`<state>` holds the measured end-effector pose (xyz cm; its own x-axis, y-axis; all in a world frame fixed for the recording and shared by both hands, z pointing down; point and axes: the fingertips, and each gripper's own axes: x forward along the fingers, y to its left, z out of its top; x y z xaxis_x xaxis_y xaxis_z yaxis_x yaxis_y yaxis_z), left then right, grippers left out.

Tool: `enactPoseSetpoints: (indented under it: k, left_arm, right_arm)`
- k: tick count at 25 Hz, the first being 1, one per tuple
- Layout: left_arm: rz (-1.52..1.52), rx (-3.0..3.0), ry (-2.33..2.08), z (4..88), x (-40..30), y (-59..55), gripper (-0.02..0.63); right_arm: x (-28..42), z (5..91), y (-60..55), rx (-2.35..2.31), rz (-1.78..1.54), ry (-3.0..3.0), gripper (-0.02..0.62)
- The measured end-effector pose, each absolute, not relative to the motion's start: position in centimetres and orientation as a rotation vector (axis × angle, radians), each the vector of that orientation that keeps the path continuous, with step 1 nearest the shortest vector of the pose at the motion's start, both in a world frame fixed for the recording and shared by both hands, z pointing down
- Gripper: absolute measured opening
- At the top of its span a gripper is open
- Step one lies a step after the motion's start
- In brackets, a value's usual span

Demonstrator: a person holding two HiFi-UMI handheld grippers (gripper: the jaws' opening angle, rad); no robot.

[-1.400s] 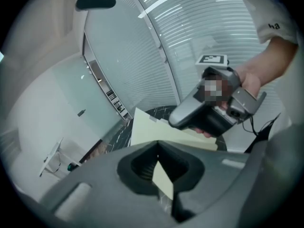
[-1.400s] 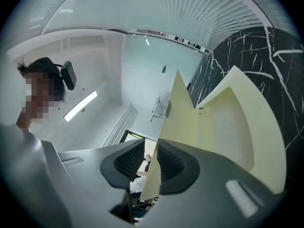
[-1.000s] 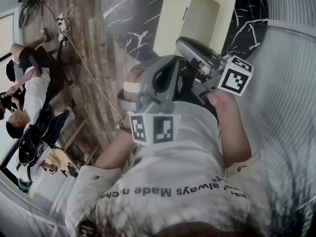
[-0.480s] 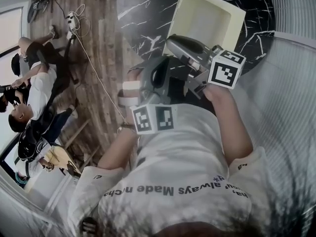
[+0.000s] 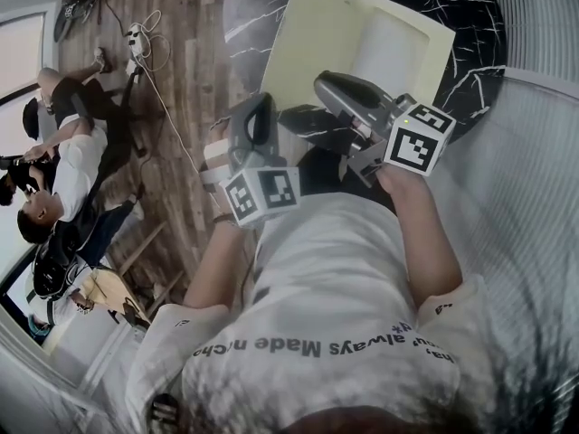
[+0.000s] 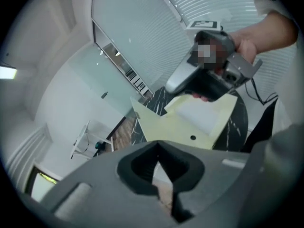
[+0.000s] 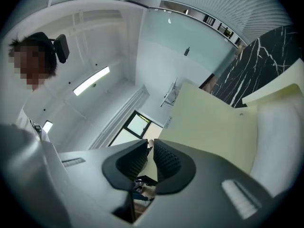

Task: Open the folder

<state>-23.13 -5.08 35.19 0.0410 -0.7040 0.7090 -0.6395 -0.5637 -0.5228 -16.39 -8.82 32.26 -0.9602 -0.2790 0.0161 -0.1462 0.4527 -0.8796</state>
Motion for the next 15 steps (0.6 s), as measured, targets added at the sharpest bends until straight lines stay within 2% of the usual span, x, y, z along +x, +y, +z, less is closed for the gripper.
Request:
enactPoseSetpoints:
  k: [8,15]
  left_arm:
    - [-1.770,-2.076,1.582,41.7,-32.0,-6.4,0.002]
    - [-1.875,-2.048,1.658,46.6,-36.8,-7.0,0.002]
  right_arm:
    - [-14.8,31.3,-8.8,-0.447,-1.462,2.632,0.035]
    - [-13.1,30.4,-8.3,-0.546,-1.406,2.688,0.028]
